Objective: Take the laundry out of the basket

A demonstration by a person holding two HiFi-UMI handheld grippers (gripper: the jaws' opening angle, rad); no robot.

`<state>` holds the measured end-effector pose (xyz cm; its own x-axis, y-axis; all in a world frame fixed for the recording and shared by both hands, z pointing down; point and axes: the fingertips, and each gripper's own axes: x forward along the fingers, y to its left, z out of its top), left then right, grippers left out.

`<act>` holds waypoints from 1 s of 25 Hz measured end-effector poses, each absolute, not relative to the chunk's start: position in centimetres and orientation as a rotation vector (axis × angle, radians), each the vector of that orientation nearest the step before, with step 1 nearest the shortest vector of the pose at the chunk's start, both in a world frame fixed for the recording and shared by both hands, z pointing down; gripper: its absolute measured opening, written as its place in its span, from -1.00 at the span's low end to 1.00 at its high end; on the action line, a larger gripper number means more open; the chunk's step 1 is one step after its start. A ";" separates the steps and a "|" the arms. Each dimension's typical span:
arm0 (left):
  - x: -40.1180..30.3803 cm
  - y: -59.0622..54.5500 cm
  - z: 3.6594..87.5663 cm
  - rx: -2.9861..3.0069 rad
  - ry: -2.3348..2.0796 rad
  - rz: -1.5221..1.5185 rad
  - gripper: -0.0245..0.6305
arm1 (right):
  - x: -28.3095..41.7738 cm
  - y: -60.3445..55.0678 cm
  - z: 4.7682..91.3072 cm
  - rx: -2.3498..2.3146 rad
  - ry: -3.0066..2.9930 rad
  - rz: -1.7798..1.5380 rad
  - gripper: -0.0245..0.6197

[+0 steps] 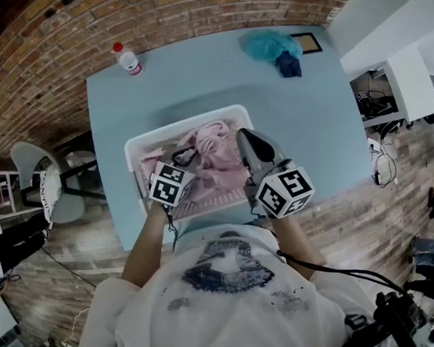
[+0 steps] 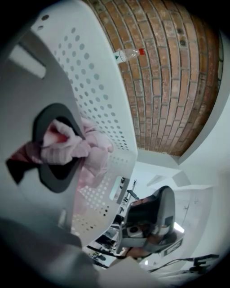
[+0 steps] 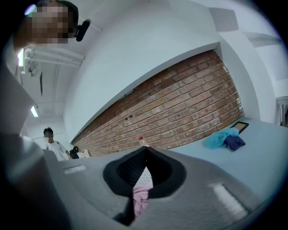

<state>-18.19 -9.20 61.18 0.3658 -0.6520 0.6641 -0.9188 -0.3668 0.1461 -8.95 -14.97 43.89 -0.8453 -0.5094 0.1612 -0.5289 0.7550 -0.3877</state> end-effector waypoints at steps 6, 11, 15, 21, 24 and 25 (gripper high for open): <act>-18.3 -9.2 58.3 2.152 -1.394 0.634 -0.78 | -9.1 -14.4 43.3 0.857 -2.911 0.648 -0.93; -18.2 -9.3 55.6 2.188 -1.439 0.582 -0.78 | -9.3 -13.9 42.4 0.858 -2.926 0.617 -0.93; -18.3 -9.3 53.5 2.219 -1.469 0.549 -0.78 | -9.2 -13.4 41.6 0.870 -2.936 0.586 -0.93; -18.7 -9.2 49.3 2.287 -1.536 0.499 -0.78 | -9.2 -12.5 39.9 0.896 -2.954 0.529 -0.93; -18.8 -9.1 47.0 2.325 -1.569 0.469 -0.78 | -9.1 -12.0 39.0 0.911 -2.966 0.498 -0.93; -18.8 -9.1 46.2 2.337 -1.579 0.460 -0.78 | -9.0 -11.8 38.7 0.916 -2.971 0.487 -0.93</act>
